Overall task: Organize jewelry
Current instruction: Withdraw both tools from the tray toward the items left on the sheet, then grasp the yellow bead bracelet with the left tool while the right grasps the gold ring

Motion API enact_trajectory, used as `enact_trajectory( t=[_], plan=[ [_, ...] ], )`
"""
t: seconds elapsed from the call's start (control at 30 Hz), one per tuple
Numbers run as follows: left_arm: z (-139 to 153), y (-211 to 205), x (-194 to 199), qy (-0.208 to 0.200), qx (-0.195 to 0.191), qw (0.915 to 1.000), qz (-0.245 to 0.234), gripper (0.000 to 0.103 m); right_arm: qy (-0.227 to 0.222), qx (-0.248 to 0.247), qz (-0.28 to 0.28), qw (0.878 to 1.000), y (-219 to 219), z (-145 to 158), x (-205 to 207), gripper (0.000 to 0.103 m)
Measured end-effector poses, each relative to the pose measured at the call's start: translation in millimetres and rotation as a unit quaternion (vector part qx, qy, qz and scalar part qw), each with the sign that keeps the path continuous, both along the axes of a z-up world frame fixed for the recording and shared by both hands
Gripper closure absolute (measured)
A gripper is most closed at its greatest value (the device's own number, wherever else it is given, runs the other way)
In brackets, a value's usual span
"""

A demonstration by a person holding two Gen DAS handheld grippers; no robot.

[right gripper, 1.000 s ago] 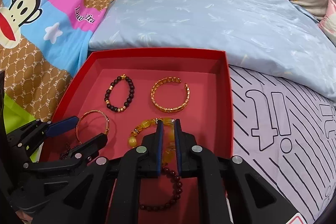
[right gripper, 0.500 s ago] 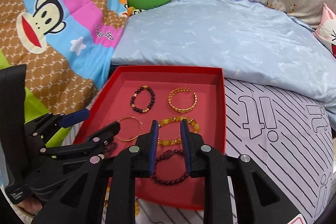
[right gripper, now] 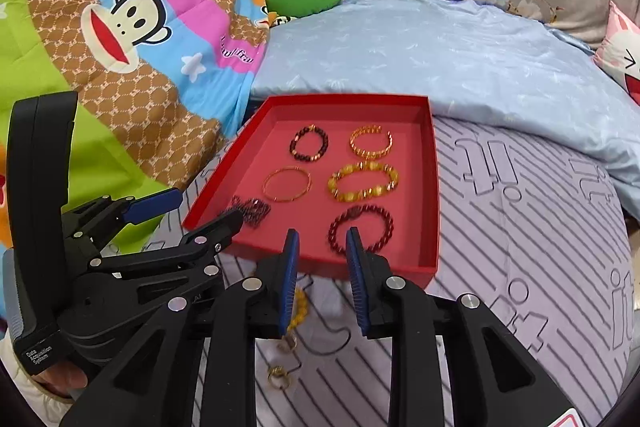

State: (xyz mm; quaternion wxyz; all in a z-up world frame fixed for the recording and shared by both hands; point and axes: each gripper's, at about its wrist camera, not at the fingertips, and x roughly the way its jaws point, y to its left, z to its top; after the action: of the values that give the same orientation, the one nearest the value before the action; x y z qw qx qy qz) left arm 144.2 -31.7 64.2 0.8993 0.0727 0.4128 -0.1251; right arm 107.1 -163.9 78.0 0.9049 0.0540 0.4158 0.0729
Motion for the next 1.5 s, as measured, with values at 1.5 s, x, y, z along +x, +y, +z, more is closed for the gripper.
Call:
enact_trajectory(
  t=[1.5],
  plan=[
    [-67,55,-88,0.077,-0.006,0.9953,0.058,0.04,0.094,-0.009,0.035,0.995,44,-85,-60,0.078]
  ],
)
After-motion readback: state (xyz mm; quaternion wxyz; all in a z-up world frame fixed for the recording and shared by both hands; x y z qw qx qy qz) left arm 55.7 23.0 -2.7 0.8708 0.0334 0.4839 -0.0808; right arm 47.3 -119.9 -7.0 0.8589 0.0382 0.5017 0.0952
